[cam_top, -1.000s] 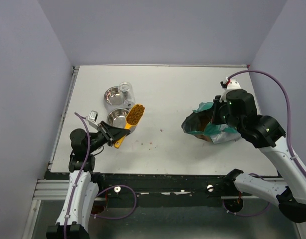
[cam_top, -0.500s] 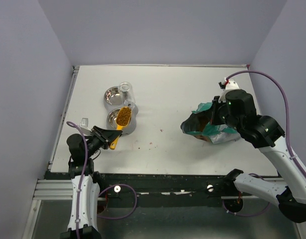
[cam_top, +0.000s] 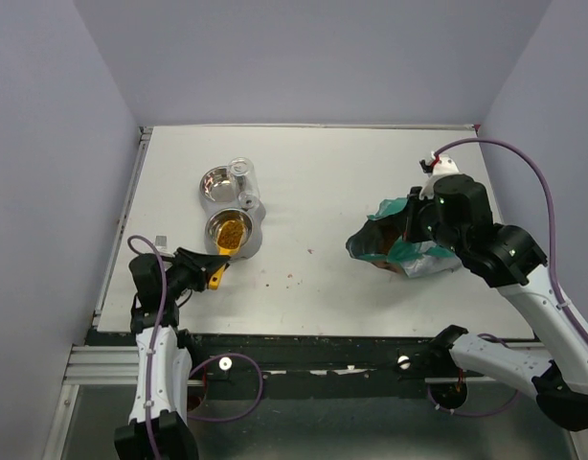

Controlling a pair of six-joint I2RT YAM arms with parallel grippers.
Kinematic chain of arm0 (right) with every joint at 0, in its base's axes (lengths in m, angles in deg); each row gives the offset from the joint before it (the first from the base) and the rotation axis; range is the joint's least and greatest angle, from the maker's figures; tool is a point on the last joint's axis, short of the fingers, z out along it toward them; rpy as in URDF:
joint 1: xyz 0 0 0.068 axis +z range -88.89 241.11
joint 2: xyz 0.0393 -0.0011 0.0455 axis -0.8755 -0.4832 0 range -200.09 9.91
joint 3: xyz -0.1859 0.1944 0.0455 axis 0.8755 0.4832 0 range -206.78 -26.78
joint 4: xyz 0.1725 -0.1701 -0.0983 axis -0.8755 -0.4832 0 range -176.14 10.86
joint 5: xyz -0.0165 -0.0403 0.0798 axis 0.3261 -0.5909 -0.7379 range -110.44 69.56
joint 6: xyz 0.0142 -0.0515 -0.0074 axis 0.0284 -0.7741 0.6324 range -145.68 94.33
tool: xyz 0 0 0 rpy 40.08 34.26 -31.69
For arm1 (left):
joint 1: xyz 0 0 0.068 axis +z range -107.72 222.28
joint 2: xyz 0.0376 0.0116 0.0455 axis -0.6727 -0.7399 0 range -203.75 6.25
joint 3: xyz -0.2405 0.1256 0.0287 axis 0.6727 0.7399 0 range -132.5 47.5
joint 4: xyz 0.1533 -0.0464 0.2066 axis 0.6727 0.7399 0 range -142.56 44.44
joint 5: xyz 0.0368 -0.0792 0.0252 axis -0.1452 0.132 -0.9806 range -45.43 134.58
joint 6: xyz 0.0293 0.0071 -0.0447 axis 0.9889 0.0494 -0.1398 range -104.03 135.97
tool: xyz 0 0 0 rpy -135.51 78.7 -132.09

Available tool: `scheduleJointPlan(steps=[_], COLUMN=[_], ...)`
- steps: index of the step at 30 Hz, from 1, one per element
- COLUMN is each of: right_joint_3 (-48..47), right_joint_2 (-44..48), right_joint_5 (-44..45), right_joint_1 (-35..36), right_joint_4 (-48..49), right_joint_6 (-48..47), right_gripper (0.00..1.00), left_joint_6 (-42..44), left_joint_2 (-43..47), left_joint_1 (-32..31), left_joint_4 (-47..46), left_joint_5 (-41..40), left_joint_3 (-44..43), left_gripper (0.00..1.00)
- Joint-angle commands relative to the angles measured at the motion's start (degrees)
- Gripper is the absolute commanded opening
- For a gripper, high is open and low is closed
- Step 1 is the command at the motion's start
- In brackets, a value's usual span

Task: Serve the pet food

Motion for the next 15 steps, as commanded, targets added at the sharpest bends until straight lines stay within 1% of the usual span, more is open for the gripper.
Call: scheduleJointPlan(steps=[1,3,8,11,15], right_joint_3=[0.7,0.87,1.05,1.49,2.37], right_joint_2=[1.96,2.31,2.93,3.63,4.33], right_joint_5=[-1.29,-1.2,-1.11,-1.11,-0.76], right_joint_1=[0.22,0.14,0.14,0.05,0.14], right_joint_4=[5.54,5.8,6.33,6.6,7.12], right_joint_6=[0.78,0.87,1.04,1.31,1.13], right_gripper=[0.0,0.0,0.0,0.0,0.0], left_joint_6=[3.11,3.81,7.5,8.82,11.54], left_joint_2=[-3.68,-5.79,-10.53,-13.52,-15.63], left_joint_1=[0.93,1.19,1.37,1.45,1.37], left_joint_4=[5.45,6.25,14.4,18.54,24.95], left_joint_5=[-2.21,-2.47,-5.19,-5.2,-6.6], left_joint_3=[-2.74,-4.4,-10.64,-13.98,-18.38], left_gripper=[0.0,0.0,0.0,0.0,0.0])
